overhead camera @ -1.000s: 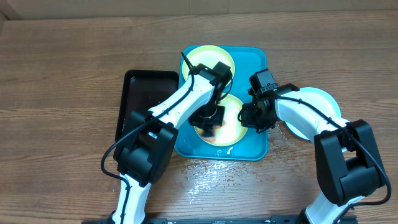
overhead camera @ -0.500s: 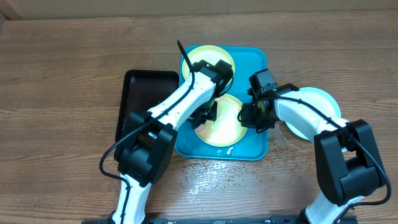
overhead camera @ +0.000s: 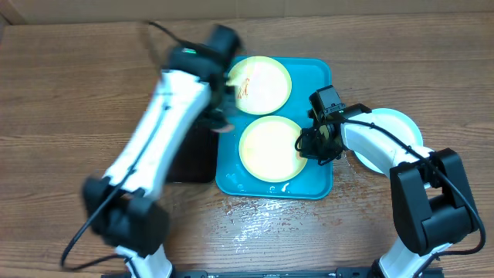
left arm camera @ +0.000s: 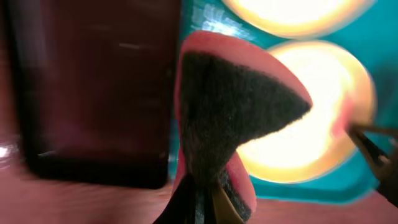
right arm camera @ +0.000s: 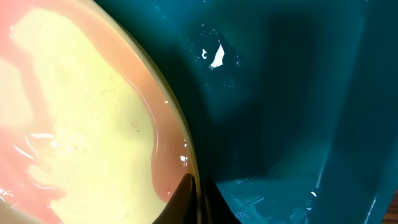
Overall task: Clean dirty plates on tray and stack at the side
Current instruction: 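Return the sponge to the black tray with the left gripper, then lift the lower yellow plate with the right gripper and tilt it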
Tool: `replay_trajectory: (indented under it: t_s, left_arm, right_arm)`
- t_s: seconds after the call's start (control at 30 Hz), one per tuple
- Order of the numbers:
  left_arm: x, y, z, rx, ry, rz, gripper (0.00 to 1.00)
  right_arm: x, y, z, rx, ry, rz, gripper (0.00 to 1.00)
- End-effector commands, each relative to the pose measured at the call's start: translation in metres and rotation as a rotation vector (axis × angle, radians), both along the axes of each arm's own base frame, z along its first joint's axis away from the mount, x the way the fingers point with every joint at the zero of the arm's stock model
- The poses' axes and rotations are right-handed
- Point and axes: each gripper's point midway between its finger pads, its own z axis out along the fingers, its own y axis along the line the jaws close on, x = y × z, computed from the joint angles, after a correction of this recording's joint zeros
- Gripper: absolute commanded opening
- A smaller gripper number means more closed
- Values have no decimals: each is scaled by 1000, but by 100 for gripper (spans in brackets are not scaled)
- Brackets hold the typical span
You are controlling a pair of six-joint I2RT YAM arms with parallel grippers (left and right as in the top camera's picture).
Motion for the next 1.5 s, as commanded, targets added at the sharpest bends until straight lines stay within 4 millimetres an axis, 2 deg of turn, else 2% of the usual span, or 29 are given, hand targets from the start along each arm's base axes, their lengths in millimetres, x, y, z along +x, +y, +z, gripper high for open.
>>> replay_trajectory:
  t_s: [0.0,0.07,0.17,0.3,0.37,0.4,0.47,0.53,0.57,0.63,0.73,0.8,0.83,0.87,1.03,1.2,1.33,1.47]
  left_arm:
    - [4,61,1,136,3,90,4]
    - [0,77,-14,145,49,129,5]
    - [-6,94,-48,158,105,152,4]
    - [-15,100,-98,156,135,165,4]
    - [-19,101,-115,155,142,167,5]
    - [-23,98,-124,141,150,159,7]
    - [-25,95,-127,123,158,145,13]
    - [-23,92,-125,103,155,116,27]
    - [-22,90,-122,96,153,103,34]
    - [-21,90,-112,91,149,99,41]
    - [-15,93,-87,80,119,111,52]
    - [-7,94,-63,61,72,121,68]
    - [-3,95,-50,48,44,124,82]
    - [1,94,-38,29,14,121,100]
    - [12,94,38,-75,-162,118,100]
    - [6,97,94,-117,-303,126,100]
    - [-6,98,116,-120,-365,124,100]
    - [-16,101,120,-101,-361,130,100]
  right_arm:
    - [1,-15,-5,-68,-7,-10,4]
    - [2,-14,-5,-66,-12,-11,4]
    - [4,-14,-5,-64,-19,-11,4]
    - [5,-13,-5,-62,-23,-11,4]
    - [5,-13,-4,-62,-24,-11,4]
    - [4,-13,-4,-63,-20,-11,4]
    - [4,-13,1,-67,-10,-9,4]
    - [7,-13,9,-69,-9,-1,4]
    - [9,-12,15,-69,-14,16,4]
    - [15,-10,30,-74,-30,57,4]
    - [26,-10,57,-133,-66,89,4]
    - [34,-8,78,-184,-107,139,4]
    - [38,-4,89,-205,-132,172,4]
    - [42,1,101,-225,-162,205,4]
    - [63,37,156,-282,-351,312,4]
    - [80,98,196,-273,-597,360,4]
    - [83,139,210,-262,-741,378,4]
    - [82,158,218,-319,-829,365,4]
